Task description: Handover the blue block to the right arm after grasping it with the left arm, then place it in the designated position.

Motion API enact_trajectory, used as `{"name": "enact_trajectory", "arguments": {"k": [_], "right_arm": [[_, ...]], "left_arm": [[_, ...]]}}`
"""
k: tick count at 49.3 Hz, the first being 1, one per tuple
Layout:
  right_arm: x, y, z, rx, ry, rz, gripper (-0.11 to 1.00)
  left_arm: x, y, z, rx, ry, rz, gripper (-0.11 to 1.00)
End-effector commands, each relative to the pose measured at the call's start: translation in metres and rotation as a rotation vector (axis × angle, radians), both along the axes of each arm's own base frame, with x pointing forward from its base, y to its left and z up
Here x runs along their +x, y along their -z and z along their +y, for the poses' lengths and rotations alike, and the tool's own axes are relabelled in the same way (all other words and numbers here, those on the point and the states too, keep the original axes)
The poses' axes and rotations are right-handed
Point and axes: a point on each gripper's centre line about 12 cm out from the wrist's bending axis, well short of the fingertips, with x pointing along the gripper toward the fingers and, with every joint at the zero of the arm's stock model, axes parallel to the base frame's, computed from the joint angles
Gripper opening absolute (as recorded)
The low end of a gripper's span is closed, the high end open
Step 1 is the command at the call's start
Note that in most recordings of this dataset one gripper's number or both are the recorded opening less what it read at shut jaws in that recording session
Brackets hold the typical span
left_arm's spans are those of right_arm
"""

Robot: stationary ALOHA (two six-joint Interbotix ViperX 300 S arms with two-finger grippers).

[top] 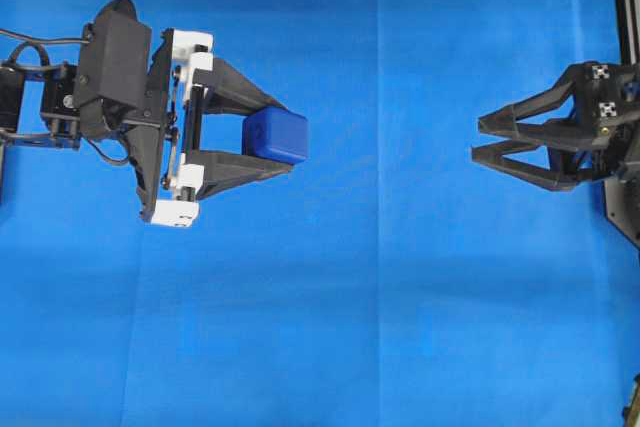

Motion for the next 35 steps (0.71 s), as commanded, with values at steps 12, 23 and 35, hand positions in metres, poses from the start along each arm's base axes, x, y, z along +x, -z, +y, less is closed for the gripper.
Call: {"name": "enact_trajectory", "arguments": {"k": [12, 23, 35], "right_arm": [[0.004, -0.010, 0.001, 0.001, -0.004, -0.020, 0.95], [0.005, -0.010, 0.001, 0.001, -0.004, -0.020, 0.95], [0.018, -0.014, 0.002, 0.001, -0.010, -0.013, 0.95]], "left_arm": [[-0.003, -0.014, 0.001, -0.006, -0.004, -0.044, 0.46], [-0.003, -0.014, 0.001, -0.006, -0.004, -0.043, 0.46], [-0.003, -0.014, 0.001, -0.012, -0.005, -0.046, 0.46]]}}
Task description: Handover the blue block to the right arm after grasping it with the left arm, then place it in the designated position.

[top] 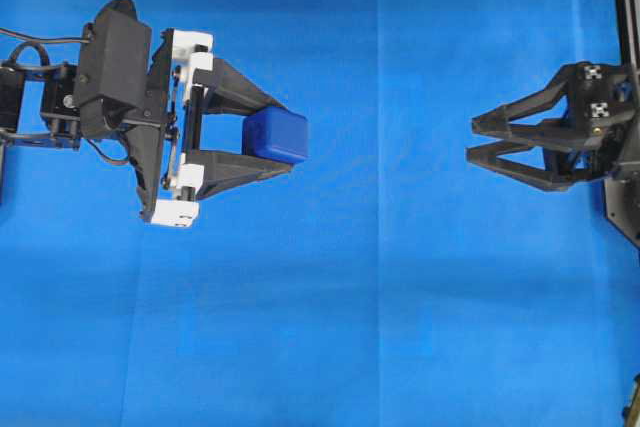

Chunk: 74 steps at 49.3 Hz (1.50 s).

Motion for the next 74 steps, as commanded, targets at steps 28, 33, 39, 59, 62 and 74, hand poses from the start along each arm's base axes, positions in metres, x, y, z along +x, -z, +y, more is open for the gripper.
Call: {"name": "enact_trajectory", "arguments": {"k": [28, 33, 39, 59, 62, 74], "right_arm": [[0.104, -0.037, 0.000, -0.070, -0.021, -0.011, 0.95], [0.122, -0.035, -0.001, -0.070, -0.018, 0.003, 0.95], [0.141, -0.034, -0.002, -0.072, -0.012, 0.014, 0.95], [0.182, -0.038, -0.004, -0.076, -0.002, 0.013, 0.95], [0.182, -0.038, -0.004, -0.078, -0.002, 0.013, 0.95], [0.179, -0.043, -0.004, -0.092, -0.003, 0.004, 0.92]], "left_arm": [[-0.003, -0.012, 0.001, -0.007, -0.004, -0.037, 0.46], [-0.003, -0.013, 0.001, -0.007, -0.004, -0.035, 0.46], [-0.003, -0.012, 0.001, -0.007, -0.004, -0.027, 0.46], [-0.003, -0.010, 0.001, -0.007, -0.004, -0.020, 0.46], [-0.003, -0.011, 0.001, -0.005, -0.004, -0.018, 0.46], [-0.004, -0.009, 0.001, -0.006, -0.004, -0.009, 0.46]]}}
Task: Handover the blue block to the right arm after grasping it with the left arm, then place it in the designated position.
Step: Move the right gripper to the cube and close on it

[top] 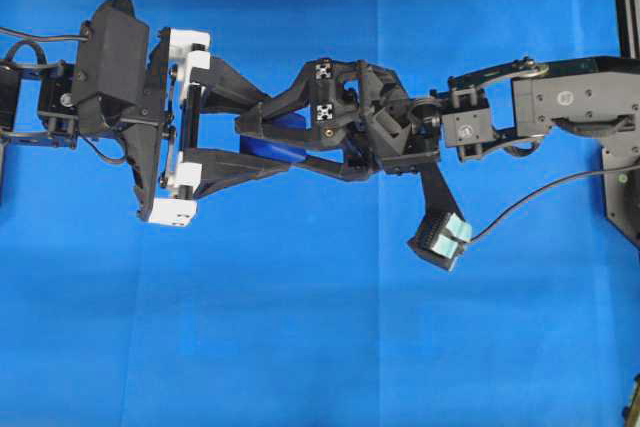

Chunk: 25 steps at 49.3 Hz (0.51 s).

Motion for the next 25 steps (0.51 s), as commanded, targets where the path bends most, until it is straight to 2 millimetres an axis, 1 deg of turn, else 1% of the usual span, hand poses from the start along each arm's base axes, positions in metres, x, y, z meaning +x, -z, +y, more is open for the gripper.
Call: {"name": "enact_trajectory", "arguments": {"k": [1, 3, 5, 11, 25], "right_arm": [[-0.0016, -0.0224, 0.0000, -0.002, 0.000, -0.054, 0.91], [-0.0024, -0.0221, -0.0015, -0.003, 0.008, -0.047, 0.88], [-0.0030, -0.0223, -0.0026, -0.007, 0.018, -0.038, 0.82], [-0.0051, -0.0224, -0.0065, -0.009, 0.051, -0.007, 0.52], [-0.0088, -0.0218, -0.0079, -0.003, 0.068, 0.011, 0.51]], "left_arm": [[-0.0013, -0.0101, 0.0005, -0.001, -0.001, -0.029, 0.46], [-0.0015, -0.0094, 0.0006, -0.003, -0.002, -0.028, 0.46], [-0.0015, -0.0094, 0.0006, -0.003, -0.002, -0.028, 0.46], [-0.0015, -0.0094, 0.0006, -0.004, -0.002, -0.027, 0.46], [-0.0012, -0.0103, 0.0000, -0.006, -0.001, -0.027, 0.46]]}}
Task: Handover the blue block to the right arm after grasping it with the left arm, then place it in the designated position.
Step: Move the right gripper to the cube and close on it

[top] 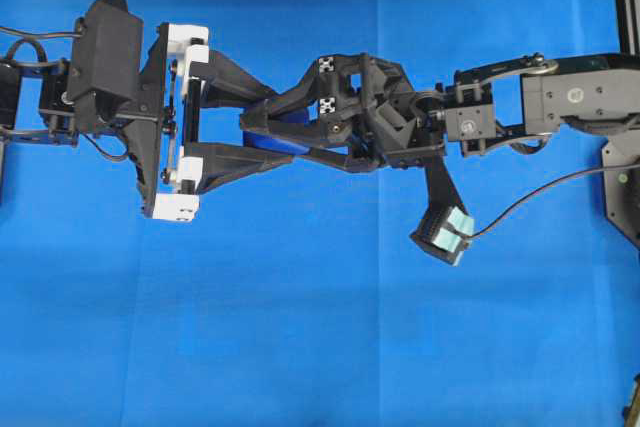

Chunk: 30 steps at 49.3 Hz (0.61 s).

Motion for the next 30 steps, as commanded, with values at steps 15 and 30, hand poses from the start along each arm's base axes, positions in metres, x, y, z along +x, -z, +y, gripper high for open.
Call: {"name": "enact_trajectory", "arguments": {"k": [15, 30], "right_arm": [[-0.0042, -0.0212, -0.0008, 0.005, 0.004, -0.051, 0.51], [-0.0044, -0.0206, 0.0005, 0.007, 0.001, -0.049, 0.51]], "left_arm": [[-0.0016, -0.0110, -0.0016, -0.003, 0.004, -0.034, 0.46], [-0.0015, -0.0127, -0.0016, -0.013, 0.003, -0.052, 0.51]]}}
